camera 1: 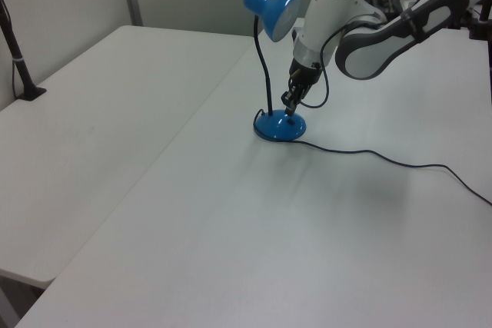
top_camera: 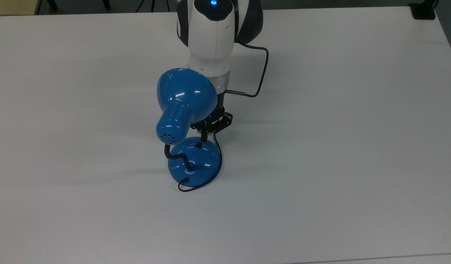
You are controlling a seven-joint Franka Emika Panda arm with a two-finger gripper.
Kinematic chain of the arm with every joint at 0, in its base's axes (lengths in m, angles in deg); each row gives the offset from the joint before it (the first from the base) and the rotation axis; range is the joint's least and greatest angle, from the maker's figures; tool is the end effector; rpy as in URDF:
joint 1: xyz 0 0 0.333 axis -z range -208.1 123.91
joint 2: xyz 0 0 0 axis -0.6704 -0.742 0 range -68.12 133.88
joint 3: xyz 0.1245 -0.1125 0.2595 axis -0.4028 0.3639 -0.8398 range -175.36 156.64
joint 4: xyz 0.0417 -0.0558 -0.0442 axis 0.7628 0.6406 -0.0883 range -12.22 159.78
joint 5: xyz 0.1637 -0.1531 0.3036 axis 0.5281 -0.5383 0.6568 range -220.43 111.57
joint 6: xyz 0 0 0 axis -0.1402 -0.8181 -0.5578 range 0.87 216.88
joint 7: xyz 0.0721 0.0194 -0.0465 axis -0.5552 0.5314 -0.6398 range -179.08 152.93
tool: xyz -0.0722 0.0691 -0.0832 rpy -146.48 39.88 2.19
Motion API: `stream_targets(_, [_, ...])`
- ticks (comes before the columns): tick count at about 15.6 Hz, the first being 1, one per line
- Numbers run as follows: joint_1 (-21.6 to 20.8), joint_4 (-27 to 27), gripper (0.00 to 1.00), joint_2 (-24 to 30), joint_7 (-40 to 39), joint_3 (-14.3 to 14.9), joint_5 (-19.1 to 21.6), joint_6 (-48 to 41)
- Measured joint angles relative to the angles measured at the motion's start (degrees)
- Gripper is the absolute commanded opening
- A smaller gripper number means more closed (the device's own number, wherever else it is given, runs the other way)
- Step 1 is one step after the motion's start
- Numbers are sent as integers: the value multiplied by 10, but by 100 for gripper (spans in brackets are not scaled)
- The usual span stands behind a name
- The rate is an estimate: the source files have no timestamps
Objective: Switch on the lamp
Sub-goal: 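Lower the gripper fingertips onto the switch on the lamp base, then press down on the base switch with the gripper fingertips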
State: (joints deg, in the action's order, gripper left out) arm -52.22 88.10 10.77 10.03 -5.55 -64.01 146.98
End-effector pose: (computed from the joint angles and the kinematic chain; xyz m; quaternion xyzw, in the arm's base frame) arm 0.6587 0.0759 0.3414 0.9811 -0.0798 0.1740 0.0269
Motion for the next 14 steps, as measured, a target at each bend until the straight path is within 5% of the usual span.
stream_targets(14, [14,-41,0,-50,1,7,-21,0])
